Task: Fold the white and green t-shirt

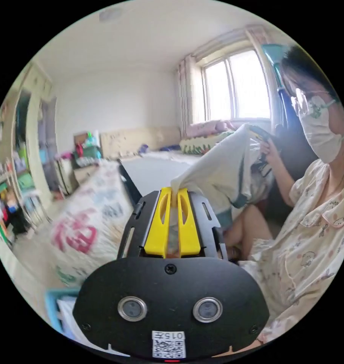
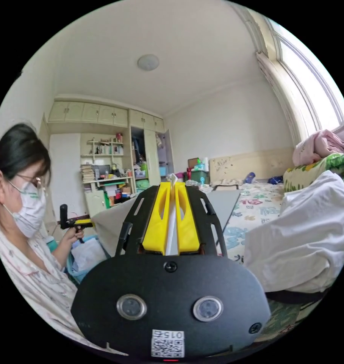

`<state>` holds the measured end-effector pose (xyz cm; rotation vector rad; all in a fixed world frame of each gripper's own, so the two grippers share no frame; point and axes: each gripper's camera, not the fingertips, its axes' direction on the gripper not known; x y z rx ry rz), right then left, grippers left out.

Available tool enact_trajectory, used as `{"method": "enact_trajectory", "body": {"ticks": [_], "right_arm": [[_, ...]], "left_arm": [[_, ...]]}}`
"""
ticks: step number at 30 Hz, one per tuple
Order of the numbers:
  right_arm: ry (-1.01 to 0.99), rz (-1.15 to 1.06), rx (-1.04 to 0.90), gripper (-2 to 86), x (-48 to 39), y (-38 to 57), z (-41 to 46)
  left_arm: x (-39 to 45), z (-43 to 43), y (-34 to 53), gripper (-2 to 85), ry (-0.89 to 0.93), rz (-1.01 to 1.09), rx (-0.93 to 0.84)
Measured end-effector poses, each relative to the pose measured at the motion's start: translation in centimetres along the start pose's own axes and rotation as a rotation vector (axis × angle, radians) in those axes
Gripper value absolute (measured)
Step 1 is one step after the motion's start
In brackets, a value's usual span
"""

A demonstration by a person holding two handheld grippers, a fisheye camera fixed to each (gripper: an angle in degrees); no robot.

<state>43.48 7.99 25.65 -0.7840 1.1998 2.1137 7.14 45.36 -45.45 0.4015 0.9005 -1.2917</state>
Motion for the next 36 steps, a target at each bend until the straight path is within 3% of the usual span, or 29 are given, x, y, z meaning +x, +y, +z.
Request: {"method": "enact_trajectory", "body": {"ticks": [4,11,17,22,25,32,36], "right_arm": [[0.048,-0.076,0.098,0.5,-3.6,-4.2,0.8],[0.147,-0.122,0.159,0.5,-3.7,-9.0,6.5],[0.338,-0.065,-0.118,0.5,5.7,-7.8,24.5],[0.302,0.17,-0.552,0.4,22.5,-4.0,43.8],[0.296,0.265,-0.685,0.5,29.9,-1.5,50.6],[0.293,0.325,-0.807,2.7,38.4,-0.5,57.6],[0.357,0.482,-0.692,3.6,43.0,-0.2,53.2]], "left_arm": [[5.4,-3.3,-5.0,0.9,-0.24,0.21,0.159],[9.5,-2.0,-8.5,0.9,-0.283,0.291,0.262],[7.0,11.0,-9.3,1.0,-0.165,0.154,0.017],[3.0,26.4,-7.7,1.2,-0.065,0.049,-0.331],[1.9,30.8,-7.9,1.4,-0.019,0.011,-0.417],[-1.9,35.8,-10.4,3.2,0.009,-0.06,-0.536],[-4.9,36.2,-10.4,5.7,0.082,-0.168,-0.569]]}}
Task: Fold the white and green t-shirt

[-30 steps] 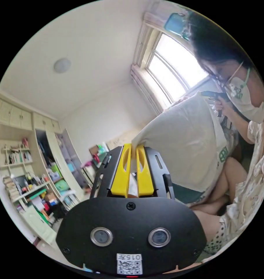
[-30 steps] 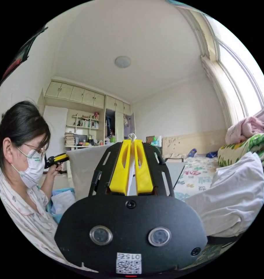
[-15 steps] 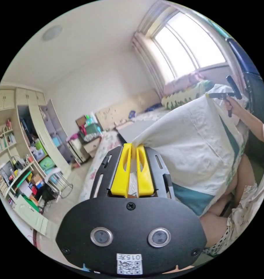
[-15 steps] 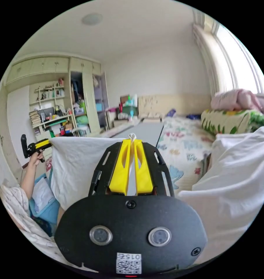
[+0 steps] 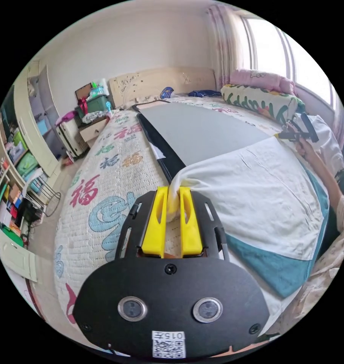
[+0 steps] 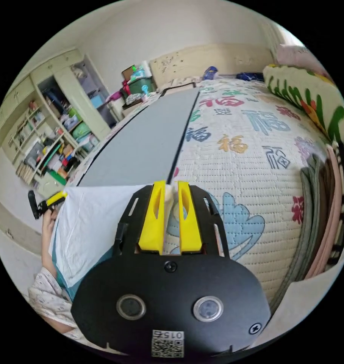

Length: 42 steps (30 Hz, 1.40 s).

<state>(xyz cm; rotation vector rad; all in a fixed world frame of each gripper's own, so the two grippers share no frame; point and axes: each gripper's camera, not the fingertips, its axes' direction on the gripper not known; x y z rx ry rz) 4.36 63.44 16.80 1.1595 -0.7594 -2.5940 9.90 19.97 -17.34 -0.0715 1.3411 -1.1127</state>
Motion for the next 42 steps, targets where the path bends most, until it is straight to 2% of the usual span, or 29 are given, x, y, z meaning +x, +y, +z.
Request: {"method": "enact_trajectory", "body": {"ticks": [4,8,11,13,15,17,18,19,21,22,25,28,30,36,42], "right_arm": [[-0.227,0.039,0.177,3.1,6.2,3.5,-5.7],[-0.275,-0.037,0.247,3.3,7.5,6.1,-9.3],[-0.294,-0.24,0.273,3.3,5.4,8.9,-11.3],[-0.329,-0.475,0.225,3.8,2.6,11.8,-12.1],[-0.371,-0.599,0.174,4.9,1.0,14.4,-12.6],[-0.529,-0.771,0.114,6.4,0.1,17.4,-13.8],[-0.683,-0.902,0.044,7.0,-0.1,19.4,-15.1],[-0.807,-1.004,-0.03,7.0,-0.1,21.4,-16.3],[-0.888,-1.124,-0.114,6.7,0.1,24.8,-17.6],[-0.86,-1.193,-0.139,6.6,0.2,27.3,-18.0],[-0.744,-1.311,-0.199,7.2,0.1,32.5,-17.4],[-0.781,-1.375,-0.365,8.2,0.4,36.0,-16.1],[-0.775,-1.42,-0.411,8.7,0.7,38.2,-15.9],[-0.685,-1.501,-0.433,8.8,2.5,44.3,-15.3],[-0.639,-1.48,-0.401,5.8,4.5,47.5,-13.9]], "left_arm": [[-3.3,-2.2,0.7,6.9,0.078,-0.106,0.05],[-5.6,-6.0,3.4,5.2,0.074,-0.21,0.212],[-7.4,-9.6,6.8,3.7,0.102,-0.269,0.403],[-8.3,-12.1,10.0,4.3,0.207,-0.212,0.58],[-8.5,-13.8,12.3,4.6,0.279,-0.123,0.715],[-7.6,-15.5,14.3,4.8,0.306,-0.008,0.823],[-6.6,-16.3,15.2,5.2,0.333,0.098,0.86],[-5.5,-16.9,15.5,5.4,0.409,0.254,0.861],[-4.3,-17.4,15.4,5.3,0.542,0.464,0.811],[-4.0,-17.6,15.2,4.9,0.589,0.53,0.77],[-3.9,-18.4,15.7,6.6,0.655,0.631,0.739],[-3.3,-19.5,16.6,7.6,0.686,0.744,0.735],[-2.5,-20.0,16.8,8.0,0.67,0.798,0.711],[0.6,-20.7,15.1,8.7,0.693,0.961,0.533],[3.9,-21.7,12.4,9.2,0.78,1.071,0.331]]}}
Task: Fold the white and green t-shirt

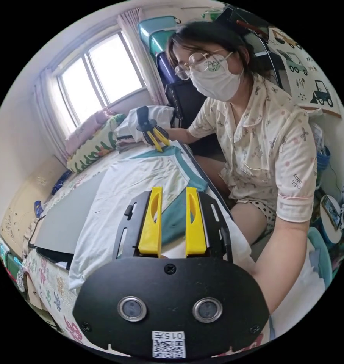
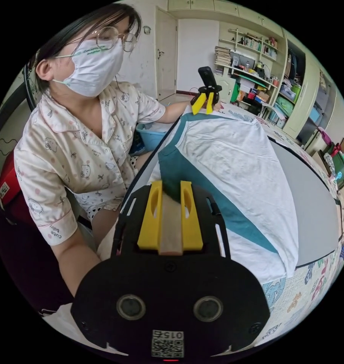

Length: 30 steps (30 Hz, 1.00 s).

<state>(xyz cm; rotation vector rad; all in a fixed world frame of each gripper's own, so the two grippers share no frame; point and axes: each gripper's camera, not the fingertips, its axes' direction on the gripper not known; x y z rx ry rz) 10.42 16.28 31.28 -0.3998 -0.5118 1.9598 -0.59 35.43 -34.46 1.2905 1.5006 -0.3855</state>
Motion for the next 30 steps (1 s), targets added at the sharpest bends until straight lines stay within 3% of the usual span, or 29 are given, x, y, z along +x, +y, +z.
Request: {"method": "enact_trajectory", "body": {"ticks": [7,18,26,29,30], "right_arm": [[0.019,-0.004,-0.003,3.4,-0.9,1.6,3.5],[0.003,0.009,0.012,0.4,1.1,1.9,8.5],[0.084,0.054,0.131,-0.7,4.8,-0.1,8.5],[0.261,0.232,0.157,-0.7,11.3,-3.6,5.6],[0.41,0.324,0.15,-0.8,15.5,-6.1,4.0]], "left_arm": [[1.5,1.4,-3.9,9.2,0.069,-0.104,-0.179],[2.0,3.9,-8.3,0.2,0.015,-0.224,-0.142],[-0.4,3.8,-14.0,-0.1,-0.248,-0.234,-0.038],[-6.3,2.9,-16.3,0.2,-0.393,-0.321,0.03],[-9.9,2.5,-17.4,0.4,-0.477,-0.374,0.064]]}}
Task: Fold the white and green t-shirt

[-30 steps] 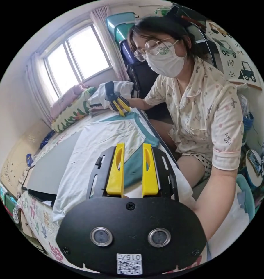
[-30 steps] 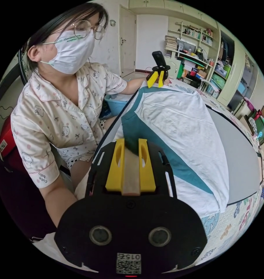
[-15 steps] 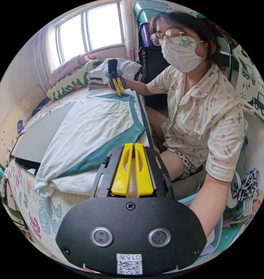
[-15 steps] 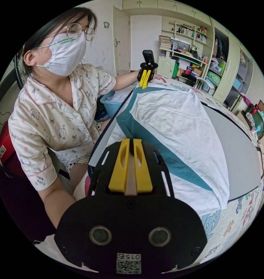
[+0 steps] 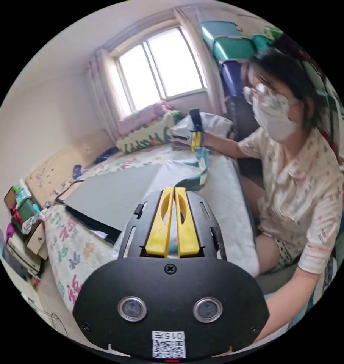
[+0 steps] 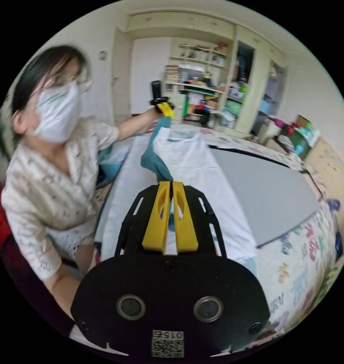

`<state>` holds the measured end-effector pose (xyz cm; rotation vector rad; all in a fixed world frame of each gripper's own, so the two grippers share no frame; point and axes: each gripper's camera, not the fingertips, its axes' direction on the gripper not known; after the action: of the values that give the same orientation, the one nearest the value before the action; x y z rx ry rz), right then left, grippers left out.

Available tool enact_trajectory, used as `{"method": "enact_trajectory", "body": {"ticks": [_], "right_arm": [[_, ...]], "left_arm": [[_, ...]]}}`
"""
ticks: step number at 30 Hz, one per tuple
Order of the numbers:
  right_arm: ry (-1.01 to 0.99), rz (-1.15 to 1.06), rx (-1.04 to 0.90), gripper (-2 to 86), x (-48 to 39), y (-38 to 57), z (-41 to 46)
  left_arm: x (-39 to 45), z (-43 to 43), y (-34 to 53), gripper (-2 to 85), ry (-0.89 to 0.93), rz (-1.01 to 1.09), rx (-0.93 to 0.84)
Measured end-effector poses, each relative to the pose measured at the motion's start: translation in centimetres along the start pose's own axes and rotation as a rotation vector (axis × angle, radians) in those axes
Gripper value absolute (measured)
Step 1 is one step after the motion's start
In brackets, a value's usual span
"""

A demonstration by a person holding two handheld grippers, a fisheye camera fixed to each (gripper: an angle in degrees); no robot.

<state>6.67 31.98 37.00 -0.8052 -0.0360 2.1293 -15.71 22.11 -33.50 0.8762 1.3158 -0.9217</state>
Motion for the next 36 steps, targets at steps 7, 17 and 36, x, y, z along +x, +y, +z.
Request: {"method": "enact_trajectory", "body": {"ticks": [7,17,36], "right_arm": [[0.648,0.627,0.192,0.1,19.6,-19.2,3.4],[0.094,0.265,-0.283,9.7,17.5,-11.8,21.6],[0.045,0.326,-0.291,0.5,24.6,-19.6,16.0]], "left_arm": [[-11.2,9.1,-8.4,6.8,-0.5,-0.564,0.272],[-6.7,20.4,-7.1,8.9,-0.09,-0.186,-0.31],[-13.1,22.7,-11.0,0.7,0.059,-0.306,-0.373]]}}
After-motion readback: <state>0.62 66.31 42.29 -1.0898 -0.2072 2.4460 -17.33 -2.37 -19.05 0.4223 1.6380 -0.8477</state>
